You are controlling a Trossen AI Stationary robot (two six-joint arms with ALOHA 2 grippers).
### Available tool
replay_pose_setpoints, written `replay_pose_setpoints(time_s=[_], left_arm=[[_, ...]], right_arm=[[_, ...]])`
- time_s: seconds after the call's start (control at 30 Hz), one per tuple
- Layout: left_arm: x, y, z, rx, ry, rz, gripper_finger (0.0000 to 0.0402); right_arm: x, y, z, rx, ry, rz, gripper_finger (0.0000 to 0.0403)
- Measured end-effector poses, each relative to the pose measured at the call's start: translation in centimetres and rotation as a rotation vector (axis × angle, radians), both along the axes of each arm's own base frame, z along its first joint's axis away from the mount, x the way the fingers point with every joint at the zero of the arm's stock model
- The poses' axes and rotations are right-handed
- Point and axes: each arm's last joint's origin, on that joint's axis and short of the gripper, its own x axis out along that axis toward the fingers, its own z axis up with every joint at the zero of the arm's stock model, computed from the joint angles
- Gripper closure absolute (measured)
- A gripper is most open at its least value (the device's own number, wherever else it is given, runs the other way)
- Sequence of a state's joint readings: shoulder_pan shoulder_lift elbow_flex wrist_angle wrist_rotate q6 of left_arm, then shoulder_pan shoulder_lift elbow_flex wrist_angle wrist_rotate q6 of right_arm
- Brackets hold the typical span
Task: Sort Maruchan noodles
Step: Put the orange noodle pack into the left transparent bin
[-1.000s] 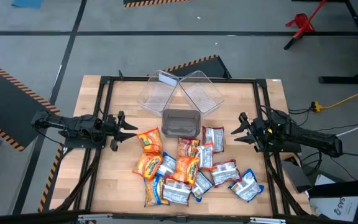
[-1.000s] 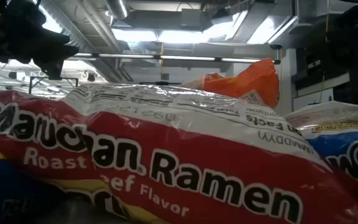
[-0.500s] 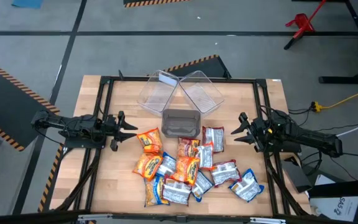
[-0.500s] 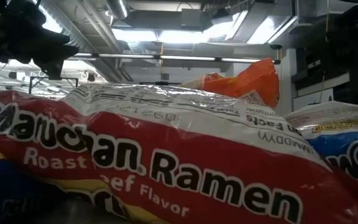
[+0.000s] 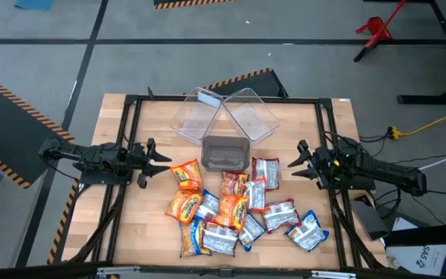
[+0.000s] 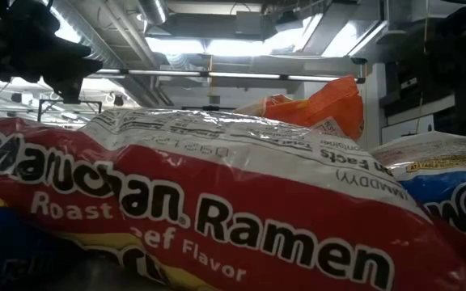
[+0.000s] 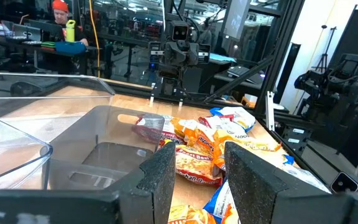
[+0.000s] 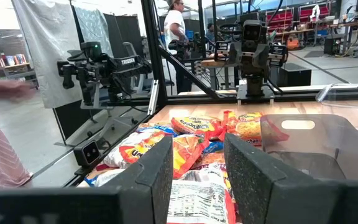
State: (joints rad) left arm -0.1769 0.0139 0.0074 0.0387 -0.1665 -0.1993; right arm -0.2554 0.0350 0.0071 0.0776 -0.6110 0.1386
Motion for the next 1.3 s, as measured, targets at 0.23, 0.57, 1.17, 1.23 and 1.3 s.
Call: replay_pose_setpoints(time_s=[0.23,0.57,1.17,1.23,1.3], left_arm=[[0.0,0.0,0.0,0.000,0.000,0.000,0.0269],[0.0,0.0,0.0,0.000,0.000,0.000,0.0269],[-2.8,0.6,6.5,-0.298,-0.746,-0.034,0.0269],[-3.1,0.6,6.8,-0.313,-0.787,-0.043,0.0269],[-3.3,0.7,7.0,-0.329,-0.821,-0.059,0.0269]], right_arm=[[0.2,-0.6,0.1,-0.258,-0.082,-0.242,0.0269],[0.2,-0.9,0.4,-0.129,-0.076,-0.313,0.0269],[-0.5,-2.4,2.0,0.844,-0.284,-0.716,0.0269],[-0.6,-2.5,1.9,0.849,-0.287,-0.754,0.0269],[-0.6,-2.5,1.9,0.852,-0.296,-0.771,0.0269]])
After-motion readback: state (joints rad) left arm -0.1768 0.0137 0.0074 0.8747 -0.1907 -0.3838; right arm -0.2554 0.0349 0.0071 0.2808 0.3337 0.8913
